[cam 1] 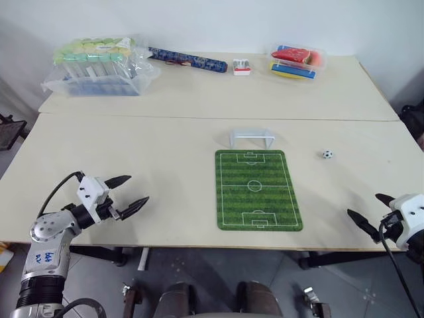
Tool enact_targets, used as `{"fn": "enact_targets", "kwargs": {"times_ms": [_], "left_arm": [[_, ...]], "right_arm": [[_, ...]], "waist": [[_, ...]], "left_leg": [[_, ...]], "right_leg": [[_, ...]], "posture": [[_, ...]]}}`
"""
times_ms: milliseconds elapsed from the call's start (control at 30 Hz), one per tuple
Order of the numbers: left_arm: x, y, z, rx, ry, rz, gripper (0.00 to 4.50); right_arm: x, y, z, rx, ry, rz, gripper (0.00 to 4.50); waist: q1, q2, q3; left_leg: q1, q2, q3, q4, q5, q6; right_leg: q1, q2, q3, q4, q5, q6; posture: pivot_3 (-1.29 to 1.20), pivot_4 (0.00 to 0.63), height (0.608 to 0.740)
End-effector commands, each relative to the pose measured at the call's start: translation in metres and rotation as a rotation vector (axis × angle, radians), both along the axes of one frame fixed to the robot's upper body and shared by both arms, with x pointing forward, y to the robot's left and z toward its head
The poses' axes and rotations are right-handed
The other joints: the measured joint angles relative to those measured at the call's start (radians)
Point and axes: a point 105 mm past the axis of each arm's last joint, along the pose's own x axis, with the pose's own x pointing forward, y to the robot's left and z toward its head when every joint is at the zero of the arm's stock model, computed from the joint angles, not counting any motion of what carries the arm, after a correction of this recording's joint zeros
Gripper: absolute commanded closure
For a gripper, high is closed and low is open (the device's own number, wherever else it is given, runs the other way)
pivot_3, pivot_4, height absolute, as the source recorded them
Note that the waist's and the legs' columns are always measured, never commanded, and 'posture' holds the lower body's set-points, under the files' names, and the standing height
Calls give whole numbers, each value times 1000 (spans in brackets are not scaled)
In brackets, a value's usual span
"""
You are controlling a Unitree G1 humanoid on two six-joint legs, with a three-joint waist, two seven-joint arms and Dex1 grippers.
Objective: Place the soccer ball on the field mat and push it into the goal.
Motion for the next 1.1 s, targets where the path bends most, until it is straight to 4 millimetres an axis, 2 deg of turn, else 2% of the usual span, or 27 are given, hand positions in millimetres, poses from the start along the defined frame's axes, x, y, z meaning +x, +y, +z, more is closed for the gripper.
{"fn": "enact_targets", "kwargs": {"times_ms": [33, 233, 400, 533, 667, 833, 967, 1100], "left_arm": [[3, 2, 16, -8, -54, 6, 0], [10, 2, 23, -23, -75, 27, 0], [16, -6, 32, -66, -92, 17, 0], [16, -29, 43, -120, -119, -60, 0], [8, -54, 49, -151, -118, -166, 0], [0, -80, 57, -179, -139, -288, 0], [-5, -97, 63, -201, -147, -363, 0], [-12, -114, 67, -221, -144, -435, 0]], "right_arm": [[0, -1, 9, -9, -32, -6, 11], [0, 0, 13, -4, -33, -6, 11], [11, 8, 32, 52, -49, 6, 11], [35, 22, 59, 144, -77, 34, 11], [59, 38, 70, 164, -96, 86, 11], [92, 45, 67, 187, -65, 103, 11], [120, 41, 62, 190, -66, 69, 11], [138, 41, 59, 199, -63, 44, 11]], "waist": [[0, 0, 0], [1, 0, 0], [-2, 0, 0], [-4, 0, 0], [0, 0, 0], [0, 1, 0], [-2, 1, 1], [-4, 2, 1]], "left_leg": [[0, 0, 0, 0, 0, 0], [0, 0, 0, 1, 0, 0], [0, 0, 0, 1, 0, 0], [0, 0, 0, 2, 0, 0], [-1, 0, -2, 3, 0, 0], [-2, 0, -2, 5, 0, 0], [-3, -1, -1, 6, 0, 0], [-3, -1, -2, 6, 0, 0]], "right_leg": [[0, 0, 0, 0, 0, 0], [0, 0, 0, 0, 0, 0], [0, 0, 0, 1, 0, 0], [0, 0, 0, 1, 0, 0], [0, 0, 0, 2, 0, 0], [0, 0, -1, 2, 0, 0], [0, 1, -1, 2, 0, 0], [0, 1, -2, 2, 0, 0]], "posture": [[0, 150, 740], [0, 150, 740], [0, 150, 740], [0, 150, 740], [0, 150, 740], [0, 150, 740], [0, 150, 740], [0, 150, 740]]}}
